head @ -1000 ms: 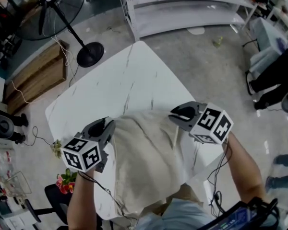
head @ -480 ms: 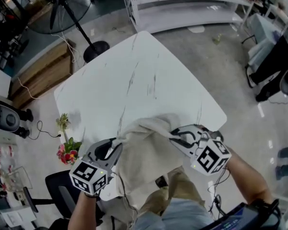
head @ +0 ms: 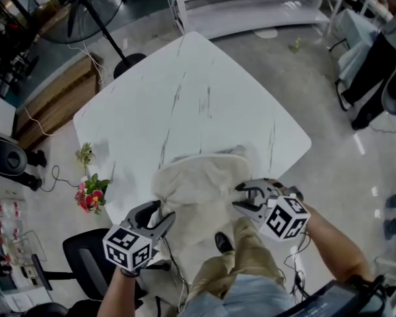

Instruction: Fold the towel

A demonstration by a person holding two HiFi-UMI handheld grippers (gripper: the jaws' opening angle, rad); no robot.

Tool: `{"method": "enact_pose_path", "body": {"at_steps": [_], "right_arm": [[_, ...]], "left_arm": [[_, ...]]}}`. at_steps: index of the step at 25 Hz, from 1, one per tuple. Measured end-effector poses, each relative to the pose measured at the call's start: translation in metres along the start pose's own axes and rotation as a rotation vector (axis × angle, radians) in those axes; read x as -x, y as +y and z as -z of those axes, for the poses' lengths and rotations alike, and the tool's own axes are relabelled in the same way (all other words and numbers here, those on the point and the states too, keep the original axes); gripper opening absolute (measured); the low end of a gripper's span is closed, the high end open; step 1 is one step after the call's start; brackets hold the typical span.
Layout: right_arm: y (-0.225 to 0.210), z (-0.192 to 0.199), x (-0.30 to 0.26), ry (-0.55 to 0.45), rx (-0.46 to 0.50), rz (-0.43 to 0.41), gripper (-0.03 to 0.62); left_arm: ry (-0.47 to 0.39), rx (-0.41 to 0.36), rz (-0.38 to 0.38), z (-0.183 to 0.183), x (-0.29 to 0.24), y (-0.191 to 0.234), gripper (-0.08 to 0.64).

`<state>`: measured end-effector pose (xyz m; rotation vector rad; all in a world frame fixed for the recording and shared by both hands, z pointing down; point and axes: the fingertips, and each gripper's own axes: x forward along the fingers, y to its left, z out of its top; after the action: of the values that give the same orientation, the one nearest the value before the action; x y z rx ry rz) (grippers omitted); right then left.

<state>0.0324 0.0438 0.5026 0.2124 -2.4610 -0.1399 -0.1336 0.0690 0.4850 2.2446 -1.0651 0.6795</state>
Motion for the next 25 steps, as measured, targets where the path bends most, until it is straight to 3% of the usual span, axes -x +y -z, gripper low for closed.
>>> {"method": "enact_pose_path", "body": {"at_steps": [6,10,20,25], "right_arm": [[-0.04,-0.043,0.036,-0.123,-0.142,0.044,0.164],[-0.08,-0.041,0.047,-0.104,-0.256,0.083,0.161],[-0.092,0.009,0.014,0.015,-0.374,0.031,0.161],[-0.094,0.007,0.014,-0.001,-0.335,0.048,0.078]], "left_arm": [[-0.111,-0.004,-0.019,-0.051,0.023,0.017,0.216],[-0.133,0.009,-0.035,-0.073,0.016,0.04,0.238],[-0.006,0.101,-0.021,-0.044,-0.042,0.083,0.293],[0.06,0.118,0.001,-0.029,-0.059,0.09,0.281]]}}
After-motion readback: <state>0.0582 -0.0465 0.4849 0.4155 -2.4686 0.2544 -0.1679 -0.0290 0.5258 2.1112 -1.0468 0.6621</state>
